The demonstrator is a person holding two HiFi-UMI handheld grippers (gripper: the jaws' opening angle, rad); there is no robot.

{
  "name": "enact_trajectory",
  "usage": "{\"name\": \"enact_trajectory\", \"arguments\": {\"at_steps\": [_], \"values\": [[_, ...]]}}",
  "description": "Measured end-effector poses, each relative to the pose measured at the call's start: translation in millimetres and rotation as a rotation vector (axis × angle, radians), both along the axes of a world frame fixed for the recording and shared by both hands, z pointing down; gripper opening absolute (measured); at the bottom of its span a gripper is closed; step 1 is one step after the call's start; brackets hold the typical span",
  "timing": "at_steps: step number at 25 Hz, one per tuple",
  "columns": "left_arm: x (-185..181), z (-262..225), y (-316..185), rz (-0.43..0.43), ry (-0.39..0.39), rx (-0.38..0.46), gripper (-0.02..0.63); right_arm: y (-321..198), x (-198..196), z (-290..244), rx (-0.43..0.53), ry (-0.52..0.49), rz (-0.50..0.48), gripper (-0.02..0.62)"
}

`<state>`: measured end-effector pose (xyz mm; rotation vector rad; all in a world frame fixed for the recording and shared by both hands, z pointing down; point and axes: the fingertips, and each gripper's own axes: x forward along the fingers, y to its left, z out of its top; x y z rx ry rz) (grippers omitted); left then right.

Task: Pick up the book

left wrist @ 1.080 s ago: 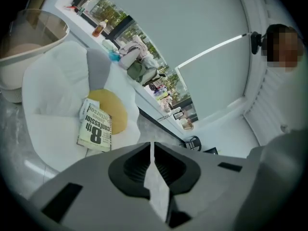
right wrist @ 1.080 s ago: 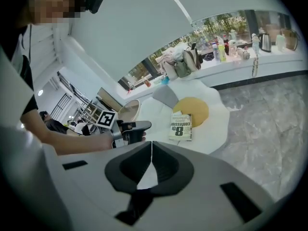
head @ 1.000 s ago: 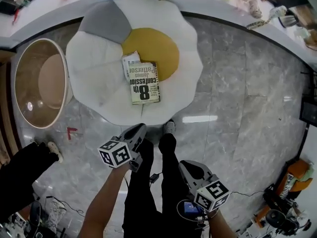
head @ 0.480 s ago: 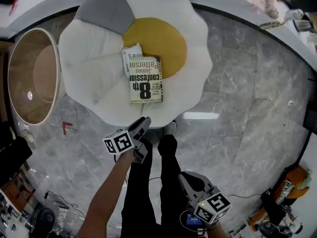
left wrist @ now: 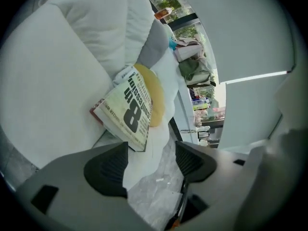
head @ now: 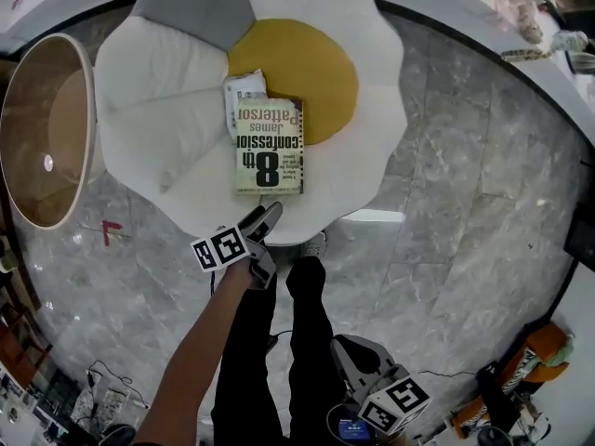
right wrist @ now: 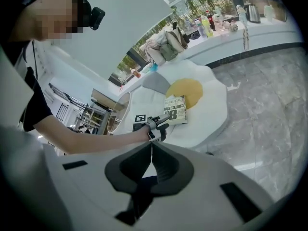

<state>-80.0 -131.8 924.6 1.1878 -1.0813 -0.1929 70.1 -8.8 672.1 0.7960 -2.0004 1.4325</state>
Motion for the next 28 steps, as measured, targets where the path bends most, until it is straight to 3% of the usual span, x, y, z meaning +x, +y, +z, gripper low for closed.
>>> {"name": "enact_trajectory", "arguments": {"at_steps": [5,9,12,22,28], "values": [[-5.4,22.6,-11.6,-0.126,0.029,-0.033,0.353,3.3,2.2,10.7,-0.024,0.005,-0.008,0.018],[-5.5,44.8,-14.1,-0.15,0.004,-0.087,0.387,3.8,-0.5,18.4,-0.041,0.001,-0.011,0.018],[-14.7,61.0,-13.0,-0.242,0.028,-0.116,0.4,3.2,-5.3,21.1,-0.048,-0.002,-0.018,0.018],[-23.2,75.3,-25.2,-0.374,0.029,-0.074,0.399,-2.2,-2.3,26.2,-0.048,0.012,-0.011,0.018],[-15.7,83.5,-28.0,-0.368,0.058,-0.022,0.399,1.7,-3.9,30.8,-0.065,0.02,-0.005,0.018]]}}
